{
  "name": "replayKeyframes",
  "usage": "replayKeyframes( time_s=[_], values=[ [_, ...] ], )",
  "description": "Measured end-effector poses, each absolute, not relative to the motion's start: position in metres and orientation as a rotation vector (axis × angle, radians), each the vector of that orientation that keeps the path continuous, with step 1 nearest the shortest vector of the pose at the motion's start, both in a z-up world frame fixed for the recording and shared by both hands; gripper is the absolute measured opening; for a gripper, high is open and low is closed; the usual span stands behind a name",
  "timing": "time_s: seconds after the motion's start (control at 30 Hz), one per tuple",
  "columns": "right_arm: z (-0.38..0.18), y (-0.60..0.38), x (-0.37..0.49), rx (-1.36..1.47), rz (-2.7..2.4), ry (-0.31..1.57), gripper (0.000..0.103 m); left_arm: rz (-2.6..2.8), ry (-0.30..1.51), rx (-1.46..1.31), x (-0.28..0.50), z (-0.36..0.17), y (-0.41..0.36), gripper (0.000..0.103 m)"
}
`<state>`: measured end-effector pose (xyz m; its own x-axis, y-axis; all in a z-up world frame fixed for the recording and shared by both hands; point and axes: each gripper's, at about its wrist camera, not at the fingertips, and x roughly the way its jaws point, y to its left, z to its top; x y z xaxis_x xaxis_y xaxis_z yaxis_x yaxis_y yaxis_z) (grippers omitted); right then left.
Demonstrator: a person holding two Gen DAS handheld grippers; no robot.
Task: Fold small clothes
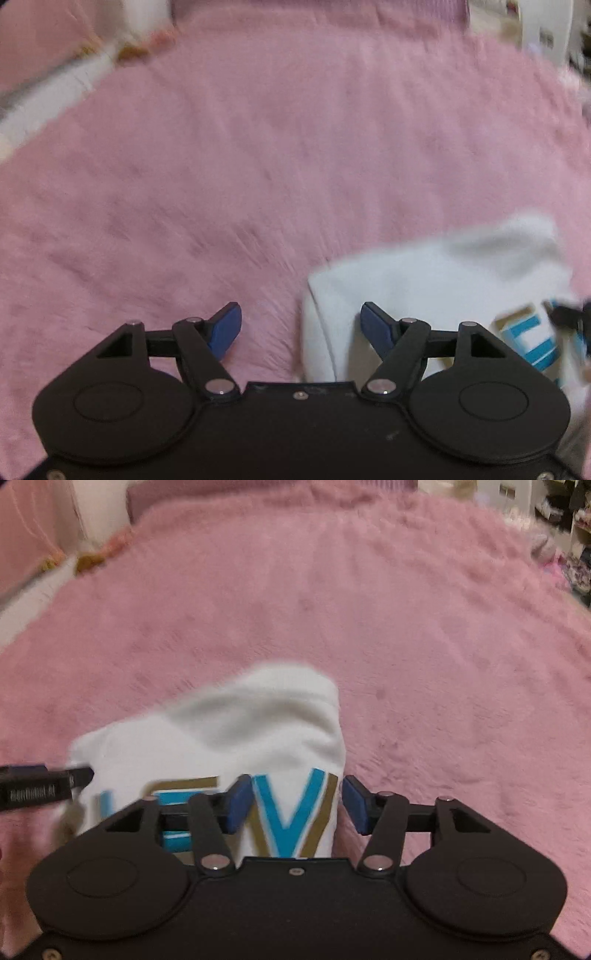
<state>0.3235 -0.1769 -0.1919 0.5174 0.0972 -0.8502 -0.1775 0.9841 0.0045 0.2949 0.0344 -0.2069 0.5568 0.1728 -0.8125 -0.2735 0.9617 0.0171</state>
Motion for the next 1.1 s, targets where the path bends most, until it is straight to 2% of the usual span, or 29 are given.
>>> replayKeyframes(
  time_s=[0.1,0.27,0.47,0.57,0.7,0.8,0.97,1.1],
  values=[
    [-0.225,-0.194,0.342,0.021,0.169,1.084,0.06,0.267,0.982,-0.119,0.316,-0.241,0.04,0.078],
    [-0.191,-0.203,0.332,0.005,0.214,1.056,0.06,0.263,0.949,-0.051,0.311,-0.209,0.035,0.077],
    [-0.158,-0.237,0.28,0.153,0.255,1.022,0.061,0.288,0.934,-0.09,0.248,-0.183,0.043,0.075],
    [-0.168,-0.251,0.256,0.258,0.301,1.07,0.062,0.201,0.999,-0.198,0.22,-0.192,0.053,0.075],
    [-0.196,-0.256,0.229,0.245,0.254,1.097,0.063,0.21,1.049,-0.218,0.198,-0.211,0.053,0.075],
    [-0.194,-0.253,0.223,0.267,0.275,1.113,0.062,0.232,1.034,-0.217,0.192,-0.216,0.046,0.074],
    [-0.196,-0.23,0.216,0.137,0.365,1.155,0.065,0.22,1.037,-0.174,0.2,-0.217,0.038,0.071],
    [-0.218,-0.233,0.228,0.268,0.369,1.177,0.067,0.132,1.028,-0.265,0.198,-0.227,0.047,0.066]
  ],
)
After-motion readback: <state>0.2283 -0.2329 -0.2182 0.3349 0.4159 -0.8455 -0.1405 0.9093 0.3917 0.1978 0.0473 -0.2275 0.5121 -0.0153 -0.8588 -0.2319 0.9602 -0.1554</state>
